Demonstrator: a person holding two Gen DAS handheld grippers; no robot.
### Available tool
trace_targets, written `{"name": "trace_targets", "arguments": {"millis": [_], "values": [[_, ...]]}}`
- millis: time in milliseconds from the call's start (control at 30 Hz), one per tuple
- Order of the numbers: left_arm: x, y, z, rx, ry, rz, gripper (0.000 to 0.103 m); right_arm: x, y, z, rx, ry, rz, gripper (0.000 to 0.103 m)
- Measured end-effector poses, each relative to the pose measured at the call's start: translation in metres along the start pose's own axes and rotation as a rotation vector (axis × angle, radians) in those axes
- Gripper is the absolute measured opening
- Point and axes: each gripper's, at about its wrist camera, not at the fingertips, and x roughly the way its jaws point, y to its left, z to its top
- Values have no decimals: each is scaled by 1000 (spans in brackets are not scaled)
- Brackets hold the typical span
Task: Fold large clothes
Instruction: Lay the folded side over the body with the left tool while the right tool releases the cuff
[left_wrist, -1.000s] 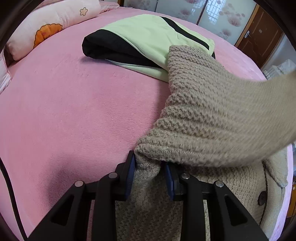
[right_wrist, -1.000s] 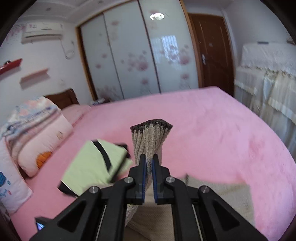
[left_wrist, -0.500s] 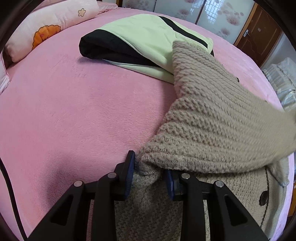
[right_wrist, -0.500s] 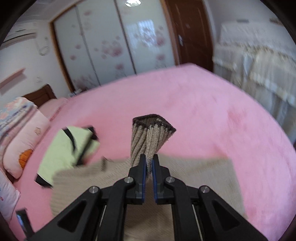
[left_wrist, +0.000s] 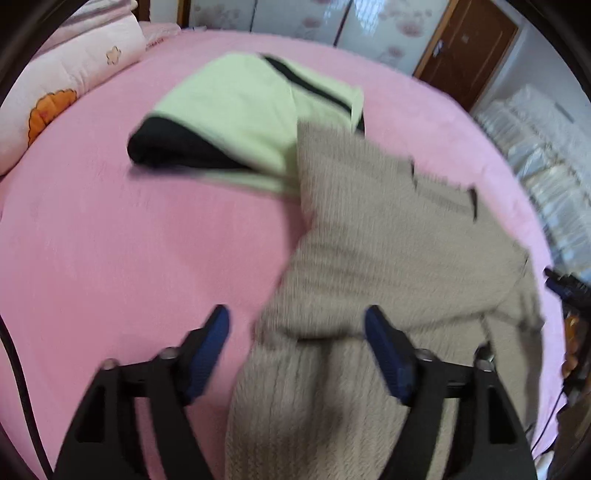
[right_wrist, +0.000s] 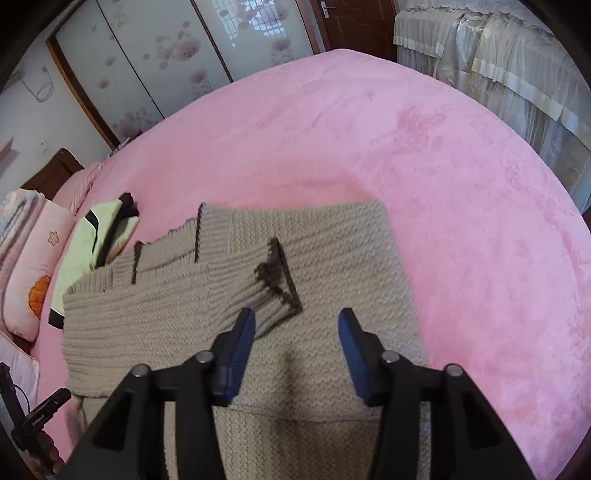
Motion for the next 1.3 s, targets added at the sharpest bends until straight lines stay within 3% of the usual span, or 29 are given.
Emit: {"name": "trace_targets", "arguments": {"millis": [167, 400, 467, 500, 633, 700, 800, 867, 933, 1000, 1100, 1300], "values": [[7, 4, 43, -40, -2, -29, 79, 29, 19, 19, -13, 44, 26, 50], [78, -11, 55, 5, 155, -6, 78, 55, 29, 30, -26, 76, 41, 50], [87, -16, 56, 19, 131, -26, 50, 60, 31, 31, -38, 83, 35, 50], [91, -19, 56, 22, 131, -55, 19, 62, 32, 31, -45, 89, 30, 50], [85, -10, 60, -30, 68, -76, 13, 68, 41, 31, -86, 92, 14, 50], [86, 5, 59, -38, 43, -95, 13, 71, 45, 31, -101, 94, 12, 50], [97, 21, 56, -44, 74, -125, 18, 83, 50, 27, -116, 129, 7, 50], [98, 16, 58, -10, 72, -83, 32, 90, 52, 24, -128, 147, -2, 50], [89, 7, 63, 38, 56, -8, 59, 90, 54, 23, -142, 138, -5, 50], [80, 1, 70, 71, 22, -7, 68, 90, 55, 23, -153, 135, -4, 50], [76, -8, 89, 92, -12, 8, 71, 91, 53, 25, -149, 131, 0, 50], [111, -16, 122, 85, 55, 78, 71, 99, 55, 30, -139, 108, -14, 50]]}}
